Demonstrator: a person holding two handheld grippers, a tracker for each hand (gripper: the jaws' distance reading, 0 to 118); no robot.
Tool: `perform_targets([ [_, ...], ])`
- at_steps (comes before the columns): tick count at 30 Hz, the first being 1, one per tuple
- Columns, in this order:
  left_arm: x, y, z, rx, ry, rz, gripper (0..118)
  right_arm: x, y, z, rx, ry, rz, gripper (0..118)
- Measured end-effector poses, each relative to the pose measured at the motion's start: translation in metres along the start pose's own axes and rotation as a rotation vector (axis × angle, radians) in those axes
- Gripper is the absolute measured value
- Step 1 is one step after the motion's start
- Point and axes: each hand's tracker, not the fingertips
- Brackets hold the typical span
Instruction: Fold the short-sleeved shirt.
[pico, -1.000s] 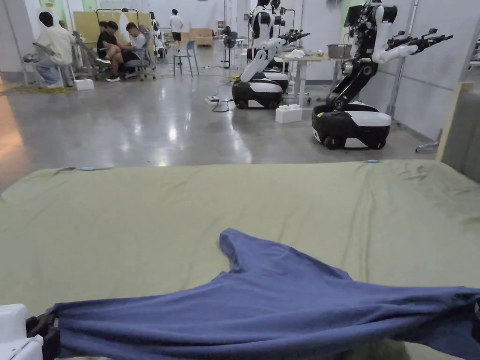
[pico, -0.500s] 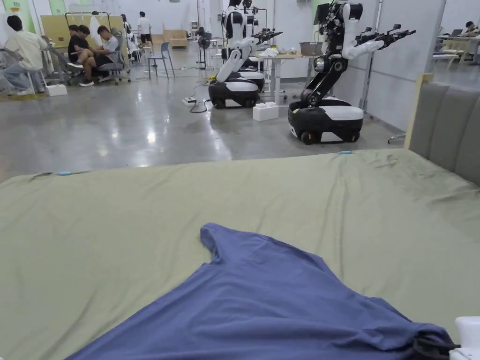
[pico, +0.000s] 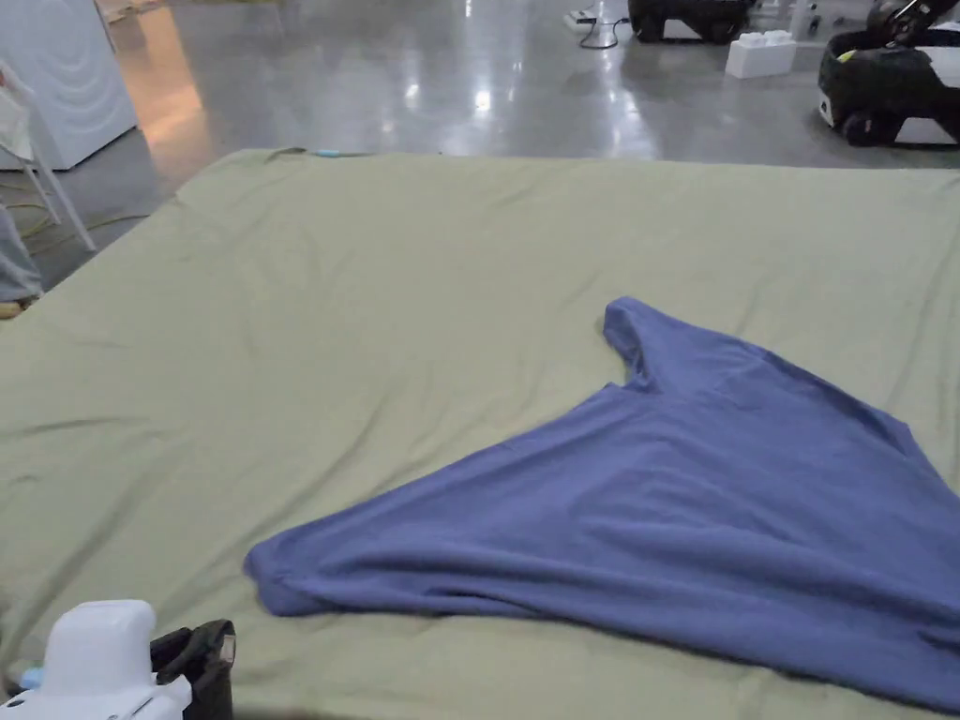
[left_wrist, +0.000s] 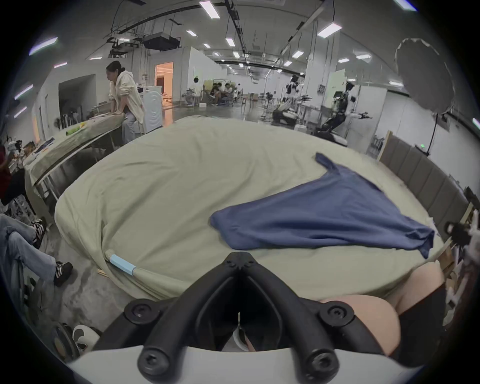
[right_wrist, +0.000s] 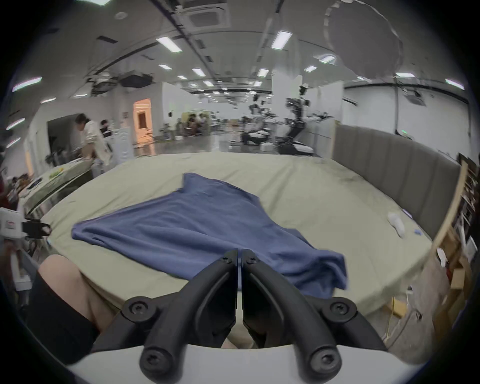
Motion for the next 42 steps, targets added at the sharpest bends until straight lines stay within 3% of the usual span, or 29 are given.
perform_targets([
  [2, -0.002, 0.007, -0.020, 0.008, 0.031, 0.050, 6, -0.014, 0.020, -0.005, 0.025, 0.046, -0.022, 5],
  [3, -0.004, 0.010, -0.030, 0.013, 0.031, 0.072, 26, -0.020, 0.027, -0.007, 0.037, 0.071, -0.030, 5],
  [4, -0.005, 0.016, -0.043, 0.008, 0.034, 0.074, 55, -0.026, 0.033, -0.010, 0.045, 0.075, -0.023, 5],
  [5, -0.008, 0.026, -0.060, -0.020, 0.045, 0.073, 73, -0.032, 0.040, -0.013, 0.043, 0.087, -0.013, 5],
  [6, -0.011, 0.032, -0.082, -0.046, 0.048, 0.063, 82, -0.036, 0.048, -0.019, 0.039, 0.108, -0.003, 5],
  [10, -0.019, 0.046, -0.147, -0.160, 0.168, 0.072, 82, -0.044, 0.053, -0.031, 0.043, 0.143, 0.018, 5],
  [13, -0.009, 0.050, -0.152, -0.123, 0.152, 0.071, 83, -0.050, 0.057, -0.035, 0.038, 0.151, 0.022, 5],
  [14, 0.000, 0.048, -0.153, -0.111, 0.166, -0.002, 80, -0.051, 0.057, -0.037, 0.030, 0.150, 0.024, 5],
  [15, 0.009, 0.045, -0.151, -0.120, 0.176, -0.089, 67, -0.051, 0.057, -0.039, 0.018, 0.151, 0.022, 5],
  [17, 0.032, 0.037, -0.140, -0.090, 0.164, -0.228, 16, -0.053, 0.056, -0.045, -0.001, 0.155, 0.026, 5],
  [18, 0.041, 0.031, -0.138, -0.095, 0.168, -0.290, 6, -0.053, 0.056, -0.049, -0.009, 0.164, 0.027, 5],
  [19, 0.046, 0.025, -0.135, -0.089, 0.174, -0.338, 6, -0.053, 0.056, -0.056, -0.021, 0.172, 0.030, 5],
  [20, 0.045, 0.024, -0.129, -0.085, 0.137, -0.295, 5, -0.053, 0.058, -0.062, -0.035, 0.174, 0.037, 5],
  [22, 0.030, 0.030, -0.108, -0.064, -0.052, -0.067, 4, -0.049, 0.063, -0.078, -0.056, 0.186, 0.062, 5],
  [26, 0.017, 0.036, -0.079, 0.069, 0.000, -0.039, 4, -0.034, 0.091, -0.153, -0.145, 0.231, 0.162, 5],
  [28, 0.012, 0.040, -0.076, 0.048, -0.028, -0.023, 4, -0.028, 0.106, -0.204, -0.158, 0.182, 0.182, 8],
  [29, 0.013, 0.043, -0.075, 0.042, -0.023, -0.026, 4, -0.017, 0.112, -0.238, -0.187, 0.204, 0.180, 24],
  [30, 0.013, 0.043, -0.076, 0.031, -0.011, -0.036, 4, -0.007, 0.117, -0.275, -0.226, 0.210, 0.184, 54],
  [31, 0.014, 0.044, -0.078, 0.014, -0.006, -0.055, 4, -0.003, 0.126, -0.310, -0.256, 0.199, 0.166, 96],
  [32, 0.015, 0.044, -0.080, 0.008, -0.010, -0.066, 4, 0.000, 0.132, -0.347, -0.281, 0.175, 0.155, 108],
  [36, 0.023, 0.043, -0.099, -0.041, 0.000, -0.145, 4, 0.007, 0.137, -0.470, -0.376, 0.134, 0.151, 107],
  [38, 0.022, 0.046, -0.108, -0.066, 0.009, -0.120, 4, 0.010, 0.129, -0.513, -0.465, 0.132, 0.161, 106],
  [40, 0.021, 0.050, -0.111, -0.083, -0.008, -0.082, 4, 0.014, 0.122, -0.534, -0.491, 0.061, 0.183, 102],
  [42, 0.023, 0.055, -0.113, -0.088, -0.013, -0.081, 4, 0.021, 0.118, -0.530, -0.510, 0.207, 0.077, 94],
])
